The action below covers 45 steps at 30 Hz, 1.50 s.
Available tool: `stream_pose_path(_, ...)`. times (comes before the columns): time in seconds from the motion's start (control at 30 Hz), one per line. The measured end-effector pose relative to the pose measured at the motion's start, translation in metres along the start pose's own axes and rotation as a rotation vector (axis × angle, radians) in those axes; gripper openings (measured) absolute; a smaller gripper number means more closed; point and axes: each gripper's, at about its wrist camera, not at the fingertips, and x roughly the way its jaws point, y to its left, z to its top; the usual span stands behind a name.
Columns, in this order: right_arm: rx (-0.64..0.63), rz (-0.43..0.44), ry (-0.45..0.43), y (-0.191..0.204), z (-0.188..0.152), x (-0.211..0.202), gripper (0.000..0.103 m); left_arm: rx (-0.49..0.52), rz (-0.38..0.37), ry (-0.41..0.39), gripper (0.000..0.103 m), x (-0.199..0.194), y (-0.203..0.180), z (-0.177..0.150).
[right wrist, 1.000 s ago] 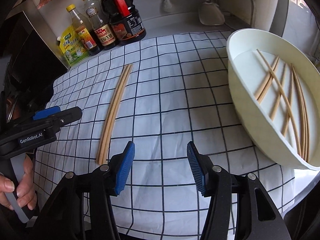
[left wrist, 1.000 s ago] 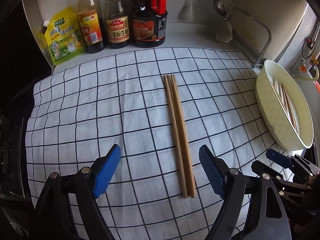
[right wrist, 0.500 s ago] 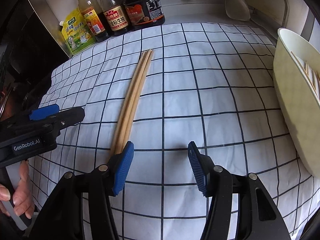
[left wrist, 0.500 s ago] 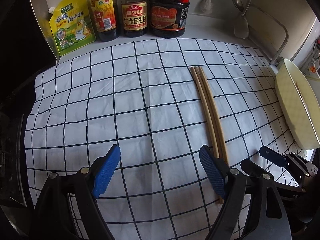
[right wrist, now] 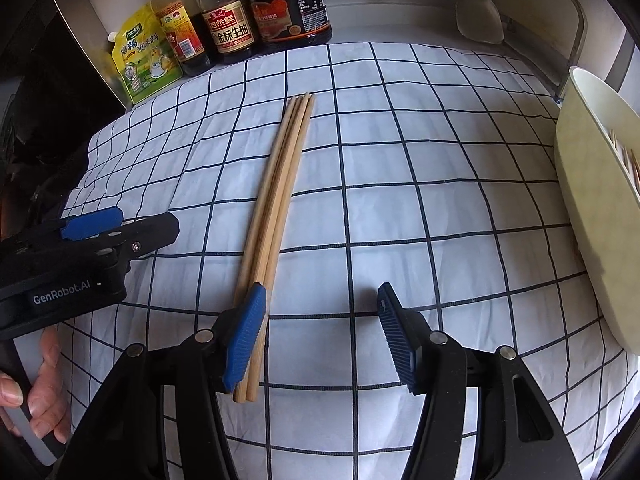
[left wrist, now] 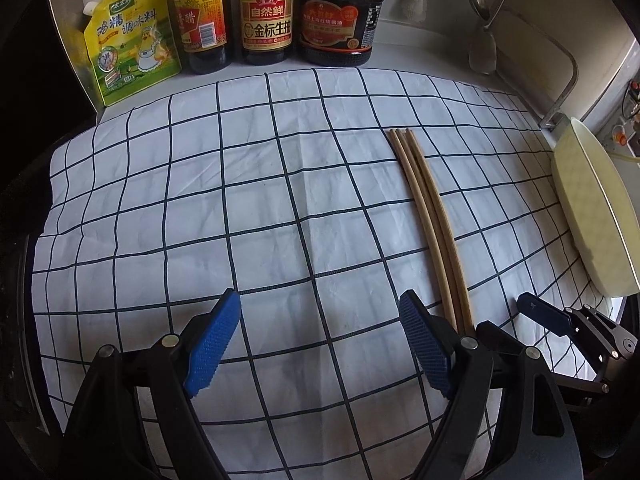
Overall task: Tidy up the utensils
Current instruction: 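Lower the open right gripper around a single chopstick while the left gripper lowers around another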
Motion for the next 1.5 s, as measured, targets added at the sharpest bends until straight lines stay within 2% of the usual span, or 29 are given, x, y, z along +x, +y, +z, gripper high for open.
stream_pose_path(0.37,-0.100,-0.084,0.006,0.023,0.008,0.010,0.056,-0.015,-0.023,-0.012,0.080,0.005,0.011,0.004)
stream_pose_path(0.57,-0.113,-0.116,-0.012,0.020,0.010,0.011,0.056,-0.009,-0.028,-0.005,0.080,0.009,0.004,0.001)
stream_pose_path(0.87,-0.083,-0.137,-0.026,0.002,0.007,0.007,0.056,0.018,-0.047,-0.023,0.080,0.006,-0.012,-0.001)
stream_pose_path(1.2,-0.016,-0.168,-0.026,-0.020,0.000,0.000,0.056,0.022,-0.107,0.028,0.080,0.013,-0.021,-0.008)
stream_pose_path(1.5,-0.011,-0.174,-0.030,-0.020,-0.006,-0.003,0.056,0.052,-0.073,0.031,0.081,0.017,-0.032,-0.010)
